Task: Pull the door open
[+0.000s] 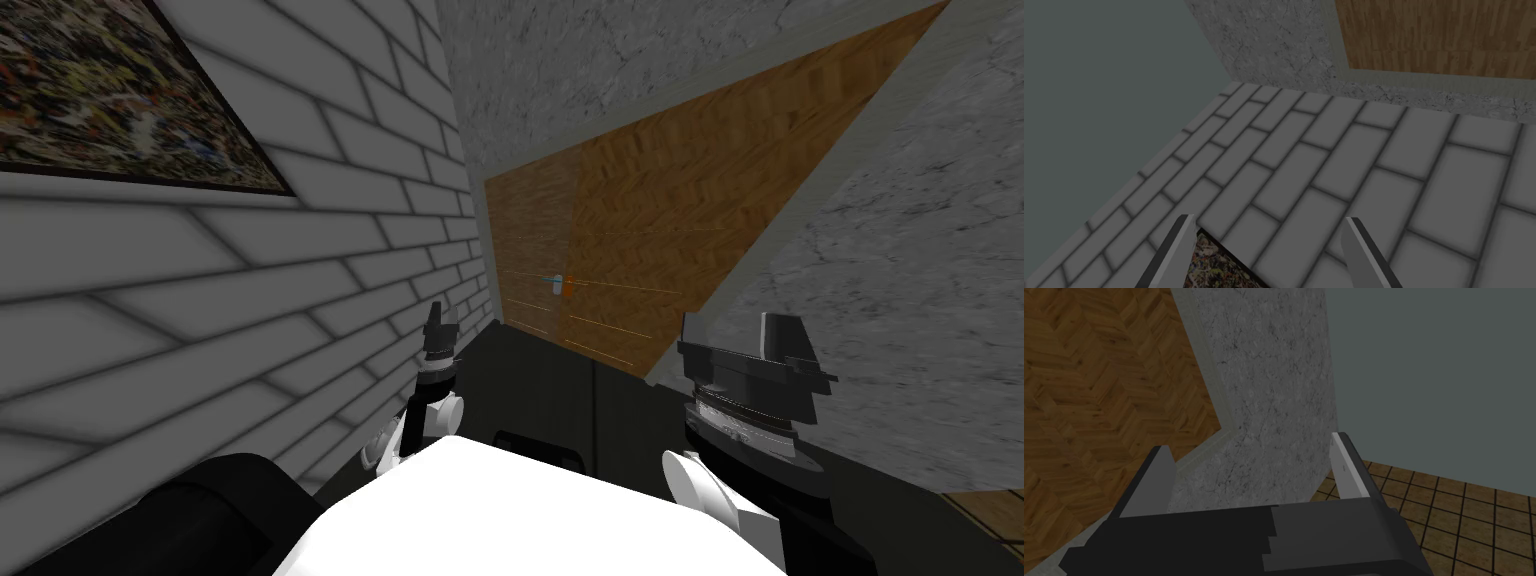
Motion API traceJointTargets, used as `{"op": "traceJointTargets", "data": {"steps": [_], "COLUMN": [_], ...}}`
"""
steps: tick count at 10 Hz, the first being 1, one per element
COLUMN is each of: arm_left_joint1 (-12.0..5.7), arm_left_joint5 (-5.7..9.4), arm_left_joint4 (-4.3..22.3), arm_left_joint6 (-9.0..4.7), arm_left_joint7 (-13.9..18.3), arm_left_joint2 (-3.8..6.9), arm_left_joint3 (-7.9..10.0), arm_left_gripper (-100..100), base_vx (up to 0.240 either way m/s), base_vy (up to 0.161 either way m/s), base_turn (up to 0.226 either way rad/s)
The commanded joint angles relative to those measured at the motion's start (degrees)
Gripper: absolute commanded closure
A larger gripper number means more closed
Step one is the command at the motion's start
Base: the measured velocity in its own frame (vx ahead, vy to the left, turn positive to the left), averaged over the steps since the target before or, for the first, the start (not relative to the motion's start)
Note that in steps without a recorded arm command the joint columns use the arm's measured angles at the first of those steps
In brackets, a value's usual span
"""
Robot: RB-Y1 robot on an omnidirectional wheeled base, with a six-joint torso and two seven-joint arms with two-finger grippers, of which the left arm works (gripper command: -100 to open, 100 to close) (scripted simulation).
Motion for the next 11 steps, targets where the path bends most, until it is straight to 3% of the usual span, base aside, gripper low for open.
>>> {"op": "traceJointTargets", "data": {"steps": [1, 11], "arm_left_joint1": [-0.9, -6.29], "arm_left_joint5": [0.09, 0.66], "arm_left_joint4": [1.73, 12.09], "arm_left_joint6": [0.37, 2.61], "arm_left_joint7": [0.53, 3.7], "arm_left_joint2": [0.65, 4.05], "arm_left_joint3": [-0.09, -0.62], "arm_left_gripper": [-100, -100], "base_vx": [0.065, 0.11], "base_vy": [-0.018, -0.036], "base_turn": [-0.064, -0.06]}}
